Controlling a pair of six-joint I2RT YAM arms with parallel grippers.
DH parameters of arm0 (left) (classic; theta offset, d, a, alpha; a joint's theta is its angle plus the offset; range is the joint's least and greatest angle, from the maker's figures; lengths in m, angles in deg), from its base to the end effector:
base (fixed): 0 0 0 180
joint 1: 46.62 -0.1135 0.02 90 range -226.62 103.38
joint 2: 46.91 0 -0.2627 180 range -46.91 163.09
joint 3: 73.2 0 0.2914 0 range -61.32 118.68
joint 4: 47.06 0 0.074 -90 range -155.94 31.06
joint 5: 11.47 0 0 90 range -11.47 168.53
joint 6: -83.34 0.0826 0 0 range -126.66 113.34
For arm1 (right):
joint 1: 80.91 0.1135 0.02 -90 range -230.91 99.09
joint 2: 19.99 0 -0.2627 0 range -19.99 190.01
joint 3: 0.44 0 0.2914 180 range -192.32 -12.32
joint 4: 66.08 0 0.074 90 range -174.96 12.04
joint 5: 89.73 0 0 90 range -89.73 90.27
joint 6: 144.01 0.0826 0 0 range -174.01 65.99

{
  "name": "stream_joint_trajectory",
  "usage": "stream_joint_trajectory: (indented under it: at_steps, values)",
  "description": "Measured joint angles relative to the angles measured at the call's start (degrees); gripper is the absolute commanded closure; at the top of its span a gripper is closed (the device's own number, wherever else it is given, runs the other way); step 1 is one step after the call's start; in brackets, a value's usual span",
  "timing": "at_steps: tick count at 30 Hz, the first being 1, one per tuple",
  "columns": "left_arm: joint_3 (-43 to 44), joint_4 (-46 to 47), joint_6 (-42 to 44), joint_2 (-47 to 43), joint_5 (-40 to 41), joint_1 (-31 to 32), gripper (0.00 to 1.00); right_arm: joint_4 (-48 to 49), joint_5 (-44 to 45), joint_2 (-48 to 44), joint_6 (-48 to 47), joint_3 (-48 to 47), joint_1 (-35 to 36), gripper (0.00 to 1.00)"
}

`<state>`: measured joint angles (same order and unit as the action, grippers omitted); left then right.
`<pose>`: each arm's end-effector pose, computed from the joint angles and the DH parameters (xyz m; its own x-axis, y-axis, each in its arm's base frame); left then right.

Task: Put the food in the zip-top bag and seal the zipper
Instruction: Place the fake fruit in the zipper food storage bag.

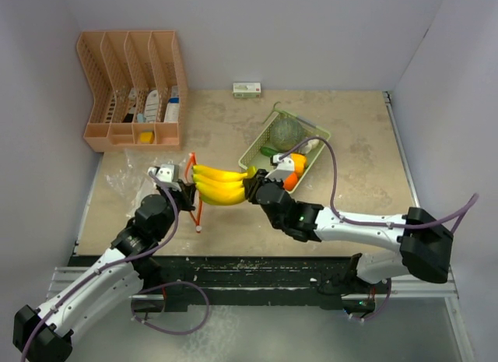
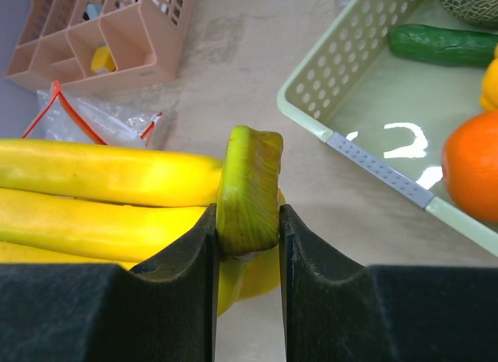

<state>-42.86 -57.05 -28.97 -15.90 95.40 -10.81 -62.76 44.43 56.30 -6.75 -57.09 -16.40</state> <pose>0.2059 -0.1190 0.2171 -0.2635 -0.2578 -0.9296 0.2471 0.9134 -0.3234 0.2069 0.3003 0.2333 -0.3463 0.4978 -0.7951 -0.1554 0.8054 0.5720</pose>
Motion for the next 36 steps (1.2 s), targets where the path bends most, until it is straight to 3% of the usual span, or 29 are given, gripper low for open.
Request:
stream_joint_trajectory:
  at_steps: [6,18,28,36]
  values:
    - [0.0,1.2,-1.4,0.5,-0.4,0.0,1.00,8.0,-0.9,4.0,0.7,1.1,-0.1,1.00]
    - [-0.6,-1.2,-3.9,-1.8,2.6,-0.5,1.00,14.8,-1.8,15.2,9.1,1.2,-0.6,1.00]
    - [-2.1,-0.4,-4.3,-2.2,4.3,-0.5,1.00,13.9,-4.3,20.8,11.1,1.0,-0.7,1.00]
    - [-2.1,6.3,-3.0,5.7,7.7,-0.8,1.00,10.2,1.5,23.4,8.8,-3.3,1.3,1.00]
